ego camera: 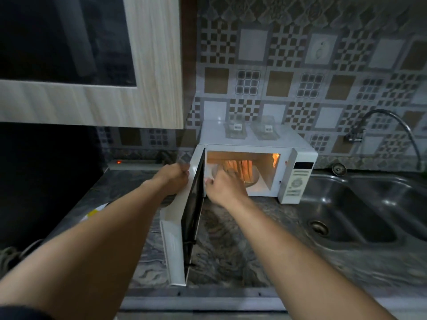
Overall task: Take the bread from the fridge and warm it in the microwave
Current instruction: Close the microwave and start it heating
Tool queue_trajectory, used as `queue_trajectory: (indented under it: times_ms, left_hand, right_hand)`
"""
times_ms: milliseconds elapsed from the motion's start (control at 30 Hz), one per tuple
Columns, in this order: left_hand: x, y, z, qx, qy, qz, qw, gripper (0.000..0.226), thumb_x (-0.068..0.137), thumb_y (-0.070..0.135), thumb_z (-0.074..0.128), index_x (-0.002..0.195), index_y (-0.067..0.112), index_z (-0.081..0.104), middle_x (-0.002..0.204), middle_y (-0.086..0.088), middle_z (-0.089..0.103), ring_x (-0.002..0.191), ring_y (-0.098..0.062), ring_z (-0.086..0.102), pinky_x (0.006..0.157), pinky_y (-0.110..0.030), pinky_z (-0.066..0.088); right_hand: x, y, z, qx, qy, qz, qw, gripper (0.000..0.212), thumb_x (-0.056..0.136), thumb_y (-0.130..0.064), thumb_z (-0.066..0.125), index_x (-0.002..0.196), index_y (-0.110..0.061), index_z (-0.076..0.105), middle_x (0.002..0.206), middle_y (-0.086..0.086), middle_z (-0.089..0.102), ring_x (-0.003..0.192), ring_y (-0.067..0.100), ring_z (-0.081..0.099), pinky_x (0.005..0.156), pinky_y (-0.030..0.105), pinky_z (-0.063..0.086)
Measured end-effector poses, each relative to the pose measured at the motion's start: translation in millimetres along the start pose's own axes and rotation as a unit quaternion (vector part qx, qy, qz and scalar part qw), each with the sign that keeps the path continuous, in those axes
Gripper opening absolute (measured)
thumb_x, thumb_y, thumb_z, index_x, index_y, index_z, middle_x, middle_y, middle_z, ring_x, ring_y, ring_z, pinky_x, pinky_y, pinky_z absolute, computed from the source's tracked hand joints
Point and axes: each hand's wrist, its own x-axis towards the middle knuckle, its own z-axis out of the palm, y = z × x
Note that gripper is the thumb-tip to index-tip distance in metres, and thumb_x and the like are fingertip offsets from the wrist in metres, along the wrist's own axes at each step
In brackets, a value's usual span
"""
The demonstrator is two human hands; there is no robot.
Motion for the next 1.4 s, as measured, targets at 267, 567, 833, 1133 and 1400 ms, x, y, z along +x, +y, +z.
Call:
queue_trajectory:
  times_ms: [267,567,833,1133,1400]
  left_hand:
    - [9,12,-3,0.065,-0.033,0.043,0.996,0.026,0.102,0.035,0.037,0.098,0.017,0.055,0.122,-0.018,0.062,0.111,-0.033,0.058,0.085,-0.034,0.040]
    - [23,52,21,0.093,-0.065,0.099,0.989,0.051,0.105,0.040,0.029,0.151,0.018,0.033,0.160,-0.017,0.021,0.144,-0.035,0.027,0.116,-0.039,0.026]
    - [38,86,57,0.066,-0.036,0.119,0.990,0.056,0.105,0.036,0.030,0.155,0.013,0.020,0.163,-0.016,0.009,0.150,-0.033,0.009,0.118,-0.054,0.019]
    - [75,122,88,0.101,0.030,0.106,0.989,0.070,0.101,0.051,0.022,0.156,0.010,0.007,0.165,-0.010,0.003,0.152,-0.023,-0.004,0.122,-0.050,0.000]
    - [105,142,121,0.130,0.075,0.070,0.986,0.092,0.081,0.068,-0.012,0.155,0.012,-0.014,0.161,-0.008,-0.022,0.145,-0.018,-0.025,0.120,-0.049,-0.013]
  right_hand:
    - [-33,-26,16,0.078,-0.027,0.002,0.997,0.045,0.102,-0.037,0.039,0.138,-0.010,0.044,0.137,0.018,0.052,0.127,0.037,0.048,0.104,0.050,0.043]
    - [-45,18,-8,0.015,-0.045,0.045,0.998,0.047,0.091,-0.015,0.052,0.137,-0.009,0.045,0.133,0.013,0.054,0.117,0.035,0.053,0.096,0.047,0.048]
    - [-19,92,-27,-0.183,0.025,0.007,0.983,0.071,0.098,-0.023,0.048,0.158,-0.013,0.012,0.161,0.013,0.025,0.148,0.033,0.021,0.118,0.062,0.012]
    - [40,158,-47,-0.227,0.081,-0.035,0.970,0.071,0.097,-0.013,0.040,0.159,-0.011,0.005,0.166,0.012,0.007,0.153,0.028,0.002,0.120,0.059,0.003]
    - [89,196,-56,-0.236,0.096,-0.059,0.965,0.068,0.099,-0.007,0.030,0.158,-0.006,-0.004,0.165,0.018,-0.006,0.152,0.033,-0.011,0.120,0.056,-0.008]
